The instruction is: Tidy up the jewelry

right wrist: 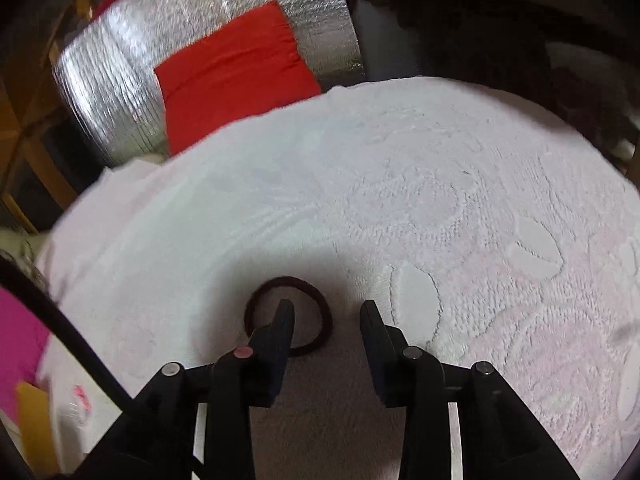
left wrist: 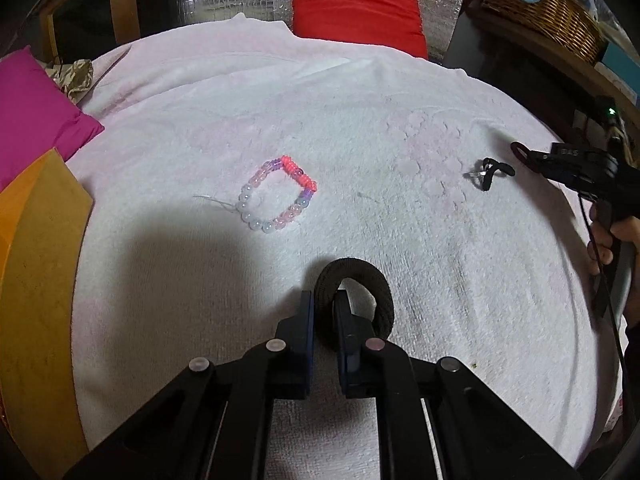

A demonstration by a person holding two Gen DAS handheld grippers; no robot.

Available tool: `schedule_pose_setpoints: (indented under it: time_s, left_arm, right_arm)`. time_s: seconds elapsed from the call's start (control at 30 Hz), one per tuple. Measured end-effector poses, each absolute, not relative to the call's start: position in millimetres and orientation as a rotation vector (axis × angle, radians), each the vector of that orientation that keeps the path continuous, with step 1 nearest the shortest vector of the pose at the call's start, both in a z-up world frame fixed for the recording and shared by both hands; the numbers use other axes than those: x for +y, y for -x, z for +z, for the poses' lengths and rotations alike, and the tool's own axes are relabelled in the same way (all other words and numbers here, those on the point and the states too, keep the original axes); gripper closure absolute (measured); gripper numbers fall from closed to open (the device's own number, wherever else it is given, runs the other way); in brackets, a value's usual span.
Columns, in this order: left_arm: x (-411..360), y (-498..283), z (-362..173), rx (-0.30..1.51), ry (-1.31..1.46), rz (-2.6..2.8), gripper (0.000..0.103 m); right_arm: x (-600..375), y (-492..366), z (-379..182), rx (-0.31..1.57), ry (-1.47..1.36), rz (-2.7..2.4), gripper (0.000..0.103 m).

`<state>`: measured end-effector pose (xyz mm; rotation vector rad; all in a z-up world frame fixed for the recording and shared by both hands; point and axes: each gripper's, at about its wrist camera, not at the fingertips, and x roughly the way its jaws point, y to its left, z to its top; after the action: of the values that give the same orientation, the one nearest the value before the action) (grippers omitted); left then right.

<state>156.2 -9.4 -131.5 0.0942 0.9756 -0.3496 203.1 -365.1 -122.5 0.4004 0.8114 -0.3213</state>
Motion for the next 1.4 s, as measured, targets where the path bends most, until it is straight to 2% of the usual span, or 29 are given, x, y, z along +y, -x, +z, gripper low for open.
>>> schedule_pose_setpoints:
  time_s: [0.07,0.13,0.2,0.7,1.1,1.27,1.4]
  left_arm:
    - [-11.6,-154.9,-131.3,0.969,-0.115,-0.345,0.093]
    - [-14.8,-152.8,-131.1,0.959,-0.145,-0.339,0.093]
    - [-17.0,-151.8,-131.0,0.954,-0.162,-0.332,0.093]
    - [-25.5,-147.3,-132.3,0.941,-0.21,-0.306,0.092]
    - [-21.7,-147.4,-132.2,0.947,-0.195,-0.311,0.091]
    - [-18.7,-145.7,-130.7,0.957,-0.18,-0.326,0.082]
    - [-18.0,-144.8,-130.6,0.962,-0.173,-0.334,0.078]
  right_arm:
    - [-355.9,-209.4,-123.7,0.821,-0.336,-0.341,0.069]
    - [-350.9,-211.6,-122.6,0.833,-0.294,-0.356,0.086]
    - [-346.0,-212.8,-122.6,0.837,-0.262,-0.366,0.089]
    - [-319.3,-159.9,-116.2,0.858,-0.214,-0.273,0.089]
    - [-270.1,-101.7,-99.0,0.898,-0.294,-0.01,0.089]
    - [-272.5,-80.0,-107.2,0.98,-0.437,0.004,0.088]
    - [-282.4,-74.2,-120.0,1.035,-0.517,-0.033,0.081]
